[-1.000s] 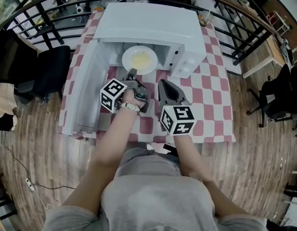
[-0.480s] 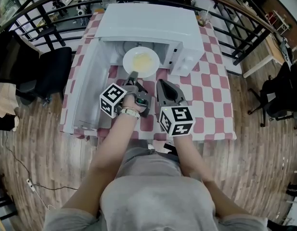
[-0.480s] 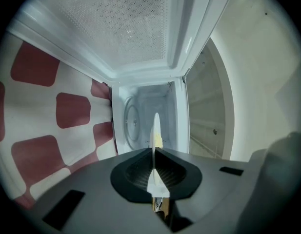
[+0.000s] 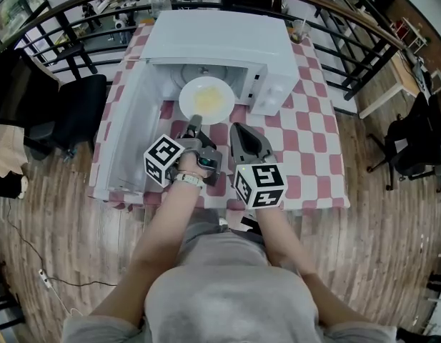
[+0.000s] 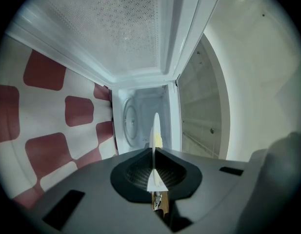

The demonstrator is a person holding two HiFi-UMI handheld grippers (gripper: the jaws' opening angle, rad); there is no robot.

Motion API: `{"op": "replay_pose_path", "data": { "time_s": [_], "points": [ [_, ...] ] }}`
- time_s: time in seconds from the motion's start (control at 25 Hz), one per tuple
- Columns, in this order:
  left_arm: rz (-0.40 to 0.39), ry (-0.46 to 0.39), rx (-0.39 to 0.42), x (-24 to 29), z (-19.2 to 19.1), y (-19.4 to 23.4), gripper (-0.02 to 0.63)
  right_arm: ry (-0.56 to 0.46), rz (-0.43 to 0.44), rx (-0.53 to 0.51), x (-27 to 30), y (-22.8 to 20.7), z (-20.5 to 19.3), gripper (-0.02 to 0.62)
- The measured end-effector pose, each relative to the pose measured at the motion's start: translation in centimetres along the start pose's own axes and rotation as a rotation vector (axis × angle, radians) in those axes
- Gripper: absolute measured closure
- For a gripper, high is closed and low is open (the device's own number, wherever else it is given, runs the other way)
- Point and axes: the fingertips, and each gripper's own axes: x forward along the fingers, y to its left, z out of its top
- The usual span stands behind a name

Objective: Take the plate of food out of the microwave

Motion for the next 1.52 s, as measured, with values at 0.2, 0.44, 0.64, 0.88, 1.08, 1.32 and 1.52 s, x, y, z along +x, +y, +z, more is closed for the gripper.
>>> {"op": "replay_pose_path", "data": {
  "time_s": [0.2, 0.44, 0.64, 0.88, 1.08, 1.32, 1.52],
  "points": [
    [-0.018, 0.004, 0.004, -1.1, -0.3, -0.6, 0.591, -0.007, 0.002, -0.009, -0.7, 0.6, 0.0, 0.571],
    [-0.032, 0.005, 0.007, -2.1, -0.5, -1.0, 0.591, -0.034, -0.003, -0.024, -1.6, 1.0, 0.8, 0.571],
    [-0.043, 0.009, 0.010, -2.5, -0.9, -1.4, 0.591, -0.044, -0.012, -0.019, -2.1, 0.8, 1.0, 0.571],
    [-0.040, 0.008, 0.009, -2.9, -1.4, -1.4, 0.591, -0.030, -0.013, -0.034, -2.6, 0.7, 0.7, 0.571],
    [-0.048, 0.011, 0.010, -3.0, -1.7, -1.8, 0.591, -0.035, -0.012, -0.035, -2.8, 0.8, 0.9, 0.572],
    [-0.050, 0.012, 0.011, -3.2, -1.9, -2.0, 0.591, -0.037, -0.013, -0.028, -3.0, 0.7, 1.1, 0.572],
    [-0.055, 0.008, 0.008, -3.5, -1.7, -1.8, 0.591, -0.040, -0.017, -0.030, -3.0, 0.9, 1.0, 0.572]
  ]
}}
